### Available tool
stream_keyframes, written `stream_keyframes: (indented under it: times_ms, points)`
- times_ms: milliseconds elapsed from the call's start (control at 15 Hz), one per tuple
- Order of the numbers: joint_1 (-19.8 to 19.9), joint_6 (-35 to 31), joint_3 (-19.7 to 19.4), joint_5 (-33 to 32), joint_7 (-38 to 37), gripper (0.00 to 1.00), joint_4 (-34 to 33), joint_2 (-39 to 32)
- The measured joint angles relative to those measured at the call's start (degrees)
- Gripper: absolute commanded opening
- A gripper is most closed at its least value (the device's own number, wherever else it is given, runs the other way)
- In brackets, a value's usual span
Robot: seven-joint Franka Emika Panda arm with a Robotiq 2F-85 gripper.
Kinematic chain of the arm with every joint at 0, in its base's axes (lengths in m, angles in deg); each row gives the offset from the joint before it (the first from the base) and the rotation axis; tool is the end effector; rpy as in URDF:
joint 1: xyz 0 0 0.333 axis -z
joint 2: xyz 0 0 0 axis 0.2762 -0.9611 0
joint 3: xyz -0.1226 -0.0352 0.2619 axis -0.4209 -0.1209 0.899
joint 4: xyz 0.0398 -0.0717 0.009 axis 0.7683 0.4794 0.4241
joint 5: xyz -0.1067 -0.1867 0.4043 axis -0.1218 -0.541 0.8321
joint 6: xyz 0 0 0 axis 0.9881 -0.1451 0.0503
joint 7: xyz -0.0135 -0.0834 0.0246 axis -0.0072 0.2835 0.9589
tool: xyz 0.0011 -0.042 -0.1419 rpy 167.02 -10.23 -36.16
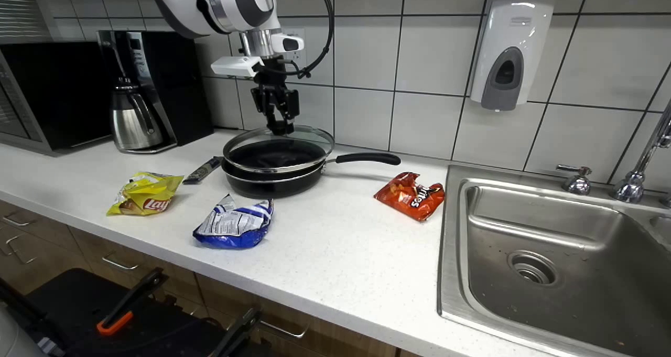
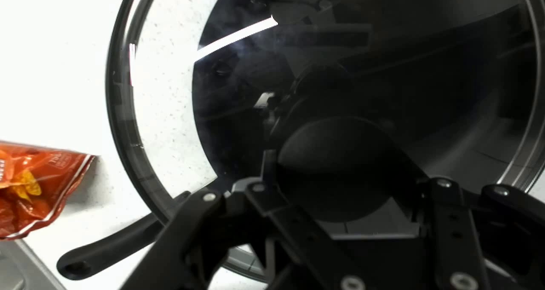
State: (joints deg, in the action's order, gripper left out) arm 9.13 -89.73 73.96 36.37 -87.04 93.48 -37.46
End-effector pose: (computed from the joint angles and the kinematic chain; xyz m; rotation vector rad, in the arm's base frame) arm 0.6125 0.0517 0.2007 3.0343 -0.3773 0.1557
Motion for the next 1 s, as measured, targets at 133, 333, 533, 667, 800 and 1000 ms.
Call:
stream_keyframes:
  times_ms: [133, 333, 533, 667, 800, 1000]
  points:
    - [0.0, 0.0, -0.5, 0.0, -1.4, 0.39, 1.6, 1.3]
    - [0.2, 0.0, -1.3, -0.4, -3.5, 0.39, 3.9, 3.4]
    - [0.7, 0.0, -2.2, -1.4, -6.1, 0.39, 5.9, 5.2]
    - [1.4, 0.1, -2.5, -1.9, -7.2, 0.39, 7.1, 6.4]
    - [2.3, 0.1, -2.8, -2.4, -7.5, 0.39, 8.5, 7.7]
    - [4.1, 0.2, -3.1, -2.8, -7.5, 0.39, 11.0, 10.0]
